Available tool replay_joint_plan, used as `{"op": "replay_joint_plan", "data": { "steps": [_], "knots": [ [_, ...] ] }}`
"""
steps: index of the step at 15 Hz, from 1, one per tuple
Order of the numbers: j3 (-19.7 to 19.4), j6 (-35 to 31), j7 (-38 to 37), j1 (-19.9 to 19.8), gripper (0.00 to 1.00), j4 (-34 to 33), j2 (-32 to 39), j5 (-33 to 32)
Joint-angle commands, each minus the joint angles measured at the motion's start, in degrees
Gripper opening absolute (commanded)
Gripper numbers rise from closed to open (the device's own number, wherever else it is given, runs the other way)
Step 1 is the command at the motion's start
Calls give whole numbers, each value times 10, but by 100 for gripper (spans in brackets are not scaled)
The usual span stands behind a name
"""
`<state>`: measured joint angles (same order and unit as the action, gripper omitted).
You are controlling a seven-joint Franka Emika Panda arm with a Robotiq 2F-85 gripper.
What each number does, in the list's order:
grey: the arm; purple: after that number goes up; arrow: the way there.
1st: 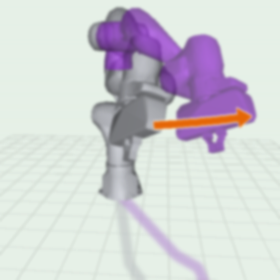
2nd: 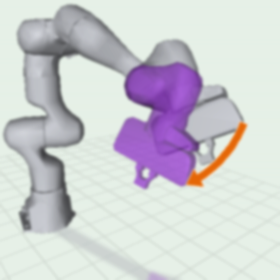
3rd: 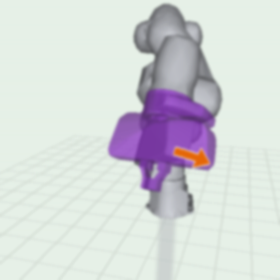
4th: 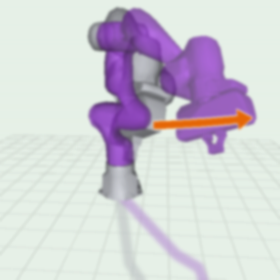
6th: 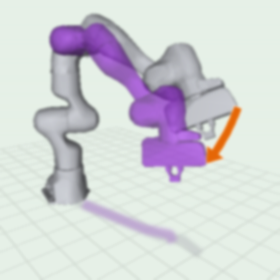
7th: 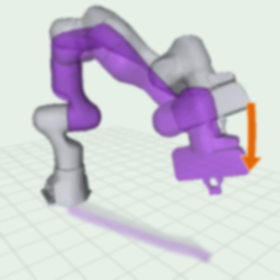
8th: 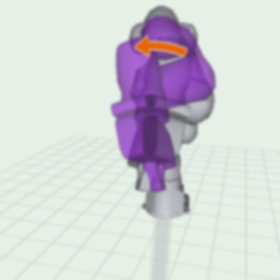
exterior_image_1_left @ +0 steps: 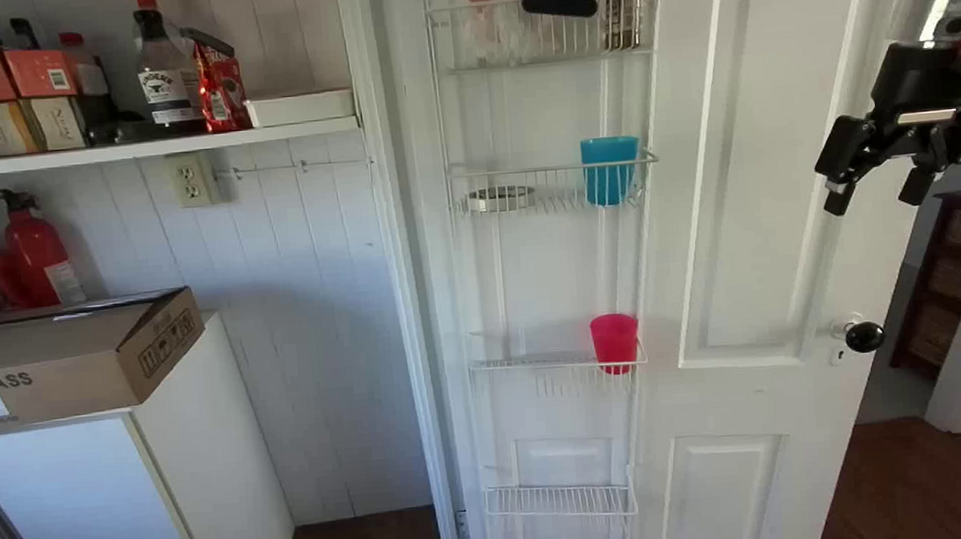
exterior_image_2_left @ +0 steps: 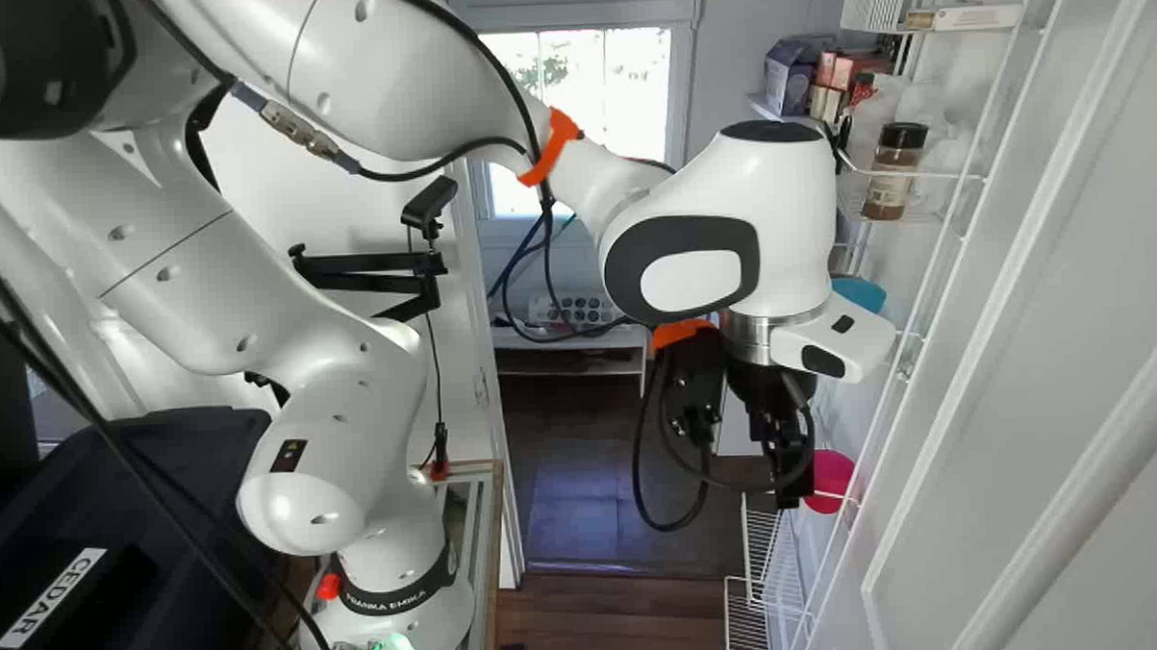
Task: Put the blue cup inside the pink cup
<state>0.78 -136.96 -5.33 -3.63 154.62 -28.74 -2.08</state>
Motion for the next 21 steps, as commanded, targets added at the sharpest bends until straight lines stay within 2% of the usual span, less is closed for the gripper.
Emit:
{"op": "replay_joint_plan", "data": {
  "steps": [1,5,7,13,17,18,19,21],
  "knots": [
    [-1,2,0,1,100,-1,0,-1],
    [-1,2,0,1,100,-1,0,-1],
    [-36,-36,42,51,100,-9,-7,87],
    [-68,-57,135,164,100,-110,14,254],
    [-107,-51,263,241,100,-162,45,380],
    [-110,-43,287,246,100,-169,54,395],
    [-77,-48,239,208,100,-144,28,362],
    [-82,-47,271,216,100,-156,45,385]
  ]
}}
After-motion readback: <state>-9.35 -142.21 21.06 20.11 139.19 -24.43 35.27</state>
